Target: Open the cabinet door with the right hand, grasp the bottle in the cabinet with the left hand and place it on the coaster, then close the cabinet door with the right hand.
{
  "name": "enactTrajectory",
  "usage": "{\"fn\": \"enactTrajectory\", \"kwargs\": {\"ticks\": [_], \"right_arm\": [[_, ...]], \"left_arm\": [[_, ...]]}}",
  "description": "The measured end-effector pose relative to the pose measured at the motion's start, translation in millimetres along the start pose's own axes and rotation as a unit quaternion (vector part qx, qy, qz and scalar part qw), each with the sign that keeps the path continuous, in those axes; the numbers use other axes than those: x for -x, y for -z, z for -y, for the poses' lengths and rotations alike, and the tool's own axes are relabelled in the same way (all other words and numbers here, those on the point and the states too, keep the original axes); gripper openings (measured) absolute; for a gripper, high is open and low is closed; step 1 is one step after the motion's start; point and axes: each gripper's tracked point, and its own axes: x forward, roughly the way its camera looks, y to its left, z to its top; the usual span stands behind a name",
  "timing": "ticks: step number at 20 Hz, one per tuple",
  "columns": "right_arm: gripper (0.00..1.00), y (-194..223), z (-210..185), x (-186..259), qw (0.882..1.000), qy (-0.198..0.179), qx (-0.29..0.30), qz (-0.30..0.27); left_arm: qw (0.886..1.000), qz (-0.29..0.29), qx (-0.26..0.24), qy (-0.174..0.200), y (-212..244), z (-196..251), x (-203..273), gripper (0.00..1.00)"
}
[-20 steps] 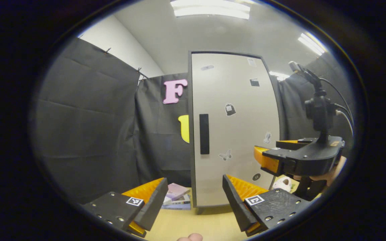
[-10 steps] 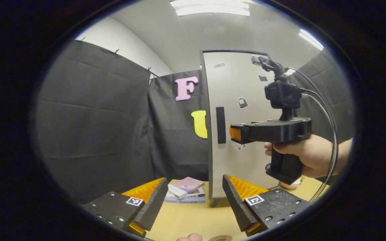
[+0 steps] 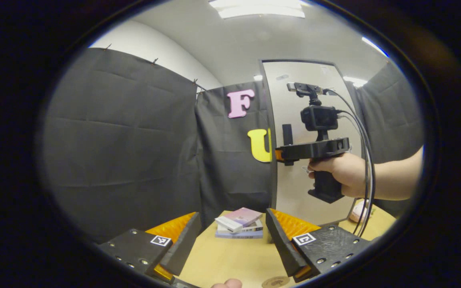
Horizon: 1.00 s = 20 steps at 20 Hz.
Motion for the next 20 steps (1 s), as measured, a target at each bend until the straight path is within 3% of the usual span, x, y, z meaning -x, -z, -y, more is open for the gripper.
{"fn": "enactTrajectory", "kwargs": {"ticks": [1,2,3,6,10,20], "right_arm": [[0.67,9.1,3.3,-1.9,1.000,0.010,0.011,-0.022],[0.44,9.4,1.9,-2.8,1.000,0.007,0.012,-0.023],[0.36,10.5,2.3,-3.0,1.000,0.006,0.007,-0.029],[0.27,10.8,1.8,-1.1,0.999,-0.025,-0.004,-0.033],[0.20,11.8,1.2,2.7,0.999,-0.037,0.004,-0.033],[0.19,10.5,-6.8,53.8,0.995,-0.092,-0.016,-0.040]], "left_arm": [[1.000,-0.003,0.003,-0.004,0.6,-3.2,4.0,0.96],[1.000,-0.006,0.006,-0.005,3.1,-4.6,4.9,0.96],[1.000,-0.008,0.007,-0.006,4.2,-6.0,5.5,0.96],[1.000,-0.004,0.005,-0.002,7.2,-7.6,-6.5,0.96],[1.000,-0.004,0.004,0.014,6.4,-1.8,-11.8,0.94],[0.998,-0.019,0.009,0.066,18.5,13.9,-42.3,0.97]]}}
